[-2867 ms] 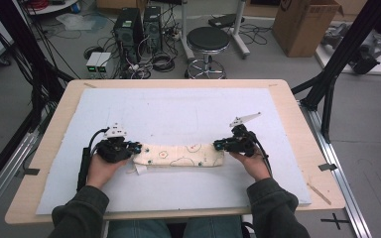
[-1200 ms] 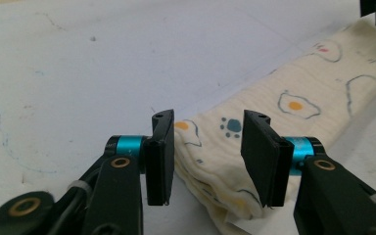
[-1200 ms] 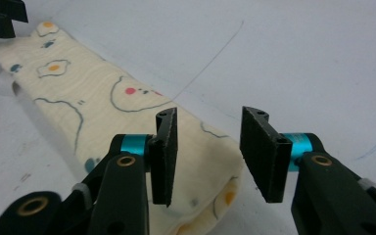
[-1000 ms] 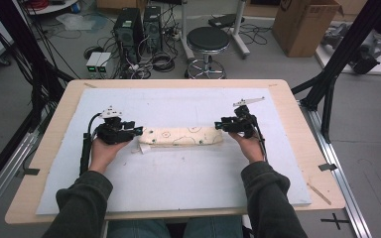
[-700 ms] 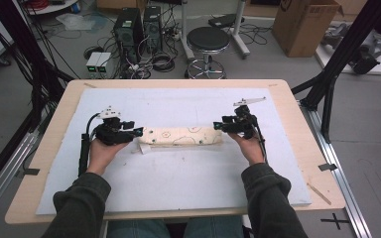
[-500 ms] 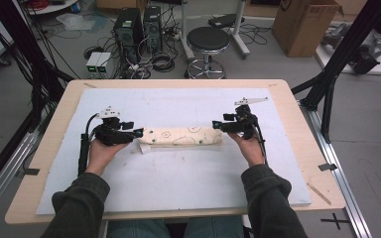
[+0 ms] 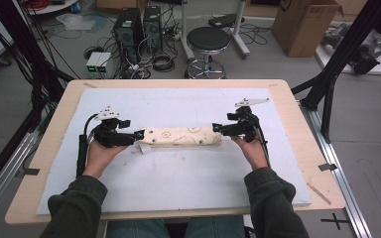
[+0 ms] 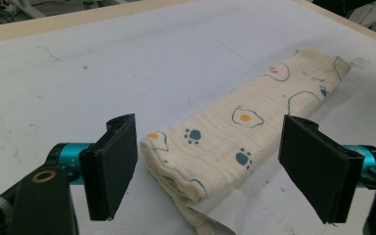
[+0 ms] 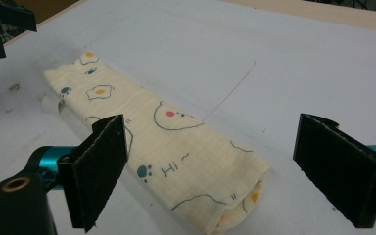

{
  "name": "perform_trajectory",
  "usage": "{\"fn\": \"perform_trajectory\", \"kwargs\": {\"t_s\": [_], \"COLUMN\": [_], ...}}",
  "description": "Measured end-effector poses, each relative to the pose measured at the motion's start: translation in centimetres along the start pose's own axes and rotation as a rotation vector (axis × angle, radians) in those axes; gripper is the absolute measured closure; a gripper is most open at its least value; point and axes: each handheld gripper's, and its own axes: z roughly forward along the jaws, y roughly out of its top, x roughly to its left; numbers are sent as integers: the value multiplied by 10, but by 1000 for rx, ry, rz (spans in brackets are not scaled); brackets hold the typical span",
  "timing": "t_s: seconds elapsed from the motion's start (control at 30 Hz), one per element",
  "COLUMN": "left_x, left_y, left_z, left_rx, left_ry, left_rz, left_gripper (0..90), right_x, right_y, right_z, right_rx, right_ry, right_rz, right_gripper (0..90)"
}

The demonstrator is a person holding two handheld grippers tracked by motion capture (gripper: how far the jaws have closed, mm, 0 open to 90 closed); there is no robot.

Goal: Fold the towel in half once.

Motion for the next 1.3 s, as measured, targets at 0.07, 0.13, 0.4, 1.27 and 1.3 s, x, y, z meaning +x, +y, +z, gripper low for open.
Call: {"fn": "perform_trajectory", "kwargs": {"t_s": [0.07, 0.13, 0.4, 1.27, 1.3], "left_x": [0, 1, -4, -12, -12], "left_y": [-1, -1, 0, -3, -4], "left_z": [-1, -1, -6, -17, -17], "left_rx": [8, 9, 3, 23, 24], "left_ry": [1, -2, -6, -10, -11], "left_rz": [5, 2, 20, 58, 59], "left_gripper": [231, 228, 225, 225, 225], "right_x": [1, 0, 3, 3, 3], "right_y": [0, 0, 0, -11, -11], "right_z": [-1, -2, -4, -20, -20], "right_rx": [-8, -8, -3, -5, -3], "right_ry": [-1, 1, 3, -12, -10], "right_rz": [-4, 2, -7, -5, -7], "right_gripper": [121, 121, 121, 121, 121]}}
